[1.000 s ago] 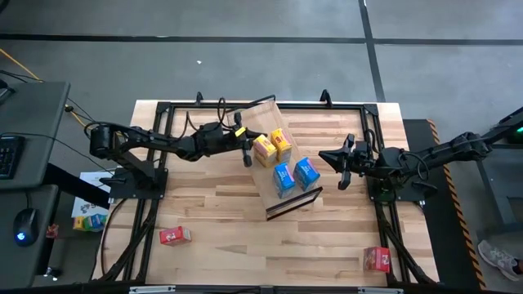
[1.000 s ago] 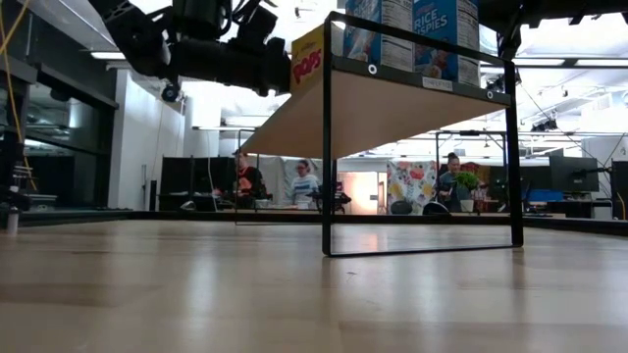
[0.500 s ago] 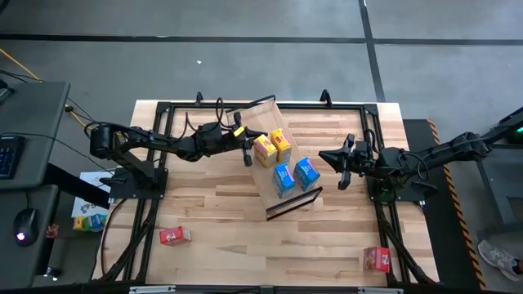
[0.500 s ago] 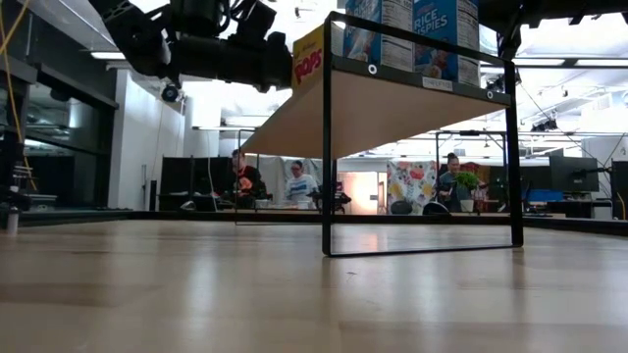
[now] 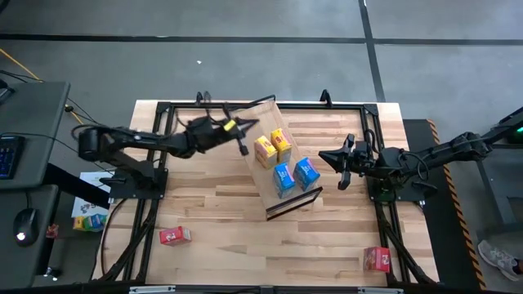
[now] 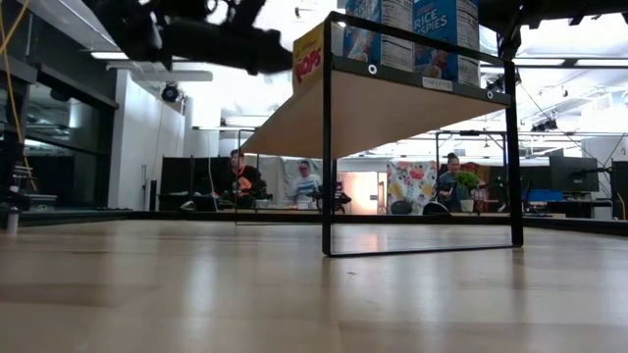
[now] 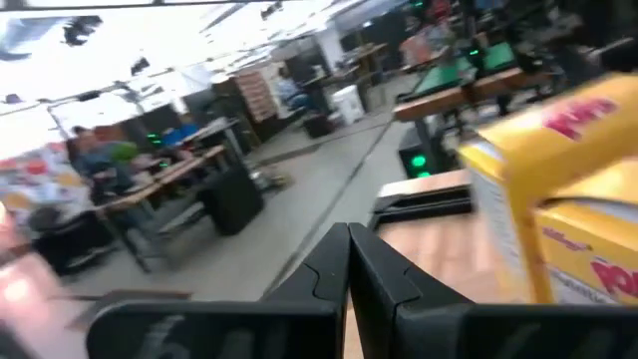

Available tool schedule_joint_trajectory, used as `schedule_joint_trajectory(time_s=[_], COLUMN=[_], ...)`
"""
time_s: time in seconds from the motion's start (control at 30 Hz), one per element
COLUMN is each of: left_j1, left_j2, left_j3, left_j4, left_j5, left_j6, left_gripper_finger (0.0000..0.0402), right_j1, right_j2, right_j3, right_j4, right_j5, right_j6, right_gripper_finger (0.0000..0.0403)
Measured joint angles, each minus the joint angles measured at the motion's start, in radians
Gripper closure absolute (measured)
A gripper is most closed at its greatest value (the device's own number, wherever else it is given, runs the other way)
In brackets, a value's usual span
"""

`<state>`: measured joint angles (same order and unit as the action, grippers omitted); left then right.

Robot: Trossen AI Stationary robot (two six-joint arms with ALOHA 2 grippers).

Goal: Stack cereal on shelf
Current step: Put the right red cereal box on the shelf

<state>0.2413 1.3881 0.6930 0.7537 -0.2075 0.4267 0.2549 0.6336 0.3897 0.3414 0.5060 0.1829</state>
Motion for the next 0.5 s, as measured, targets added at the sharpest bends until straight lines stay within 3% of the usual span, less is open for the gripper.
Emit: schedule_joint_trajectory(time_s=[0.2,0.33,0.5], left_j1=[0.015,0.003,-0.065], left_j2=[-0.282,-0.466,-0.669], left_j3=[0.000,-0.021,-0.211], left_j4=[-0.302,-0.514,-0.447], left_j5=[-0.007,0.105,0.146], left_j6=[-0.031,-0.129,-0.194], left_gripper_finger=[0.0401,0.0401,0.0402], right_j1=[0.000,0.000,0.000], right_j2=[0.000,0.000,0.000], right_j3=[0.000,0.000,0.000], right_j4=[-0.001,-0.001,0.010], right_j5=[0.000,0.000,0.000], right_j6=[-0.008,-0.008,-0.008], right_gripper_finger=[0.0391,0.0391,0.0391])
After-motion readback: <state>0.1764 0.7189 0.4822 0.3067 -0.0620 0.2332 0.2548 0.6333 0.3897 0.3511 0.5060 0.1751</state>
